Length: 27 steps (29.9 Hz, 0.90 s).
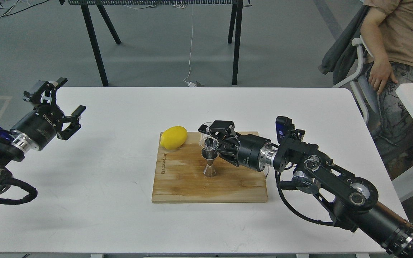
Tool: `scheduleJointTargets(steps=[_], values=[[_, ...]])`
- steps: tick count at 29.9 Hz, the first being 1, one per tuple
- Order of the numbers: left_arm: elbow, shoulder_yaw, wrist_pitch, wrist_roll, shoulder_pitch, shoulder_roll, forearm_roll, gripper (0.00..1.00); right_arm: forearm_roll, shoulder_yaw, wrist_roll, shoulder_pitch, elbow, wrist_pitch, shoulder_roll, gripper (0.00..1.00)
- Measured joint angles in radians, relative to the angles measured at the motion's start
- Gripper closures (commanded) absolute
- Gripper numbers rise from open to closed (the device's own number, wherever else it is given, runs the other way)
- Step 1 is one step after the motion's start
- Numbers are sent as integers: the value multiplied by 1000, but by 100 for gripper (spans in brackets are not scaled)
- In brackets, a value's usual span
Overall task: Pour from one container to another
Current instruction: 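Tilt the glass with the right gripper to pour into the jigger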
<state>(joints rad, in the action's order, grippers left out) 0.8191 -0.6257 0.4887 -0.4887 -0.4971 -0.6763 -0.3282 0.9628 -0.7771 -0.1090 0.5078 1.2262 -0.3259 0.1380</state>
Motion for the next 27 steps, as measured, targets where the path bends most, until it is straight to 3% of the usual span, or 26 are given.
scheduleJointTargets(steps=[27], values=[[0,0,0,0,0,-1,0,2,87,27,14,17,-13,4,-9,60]])
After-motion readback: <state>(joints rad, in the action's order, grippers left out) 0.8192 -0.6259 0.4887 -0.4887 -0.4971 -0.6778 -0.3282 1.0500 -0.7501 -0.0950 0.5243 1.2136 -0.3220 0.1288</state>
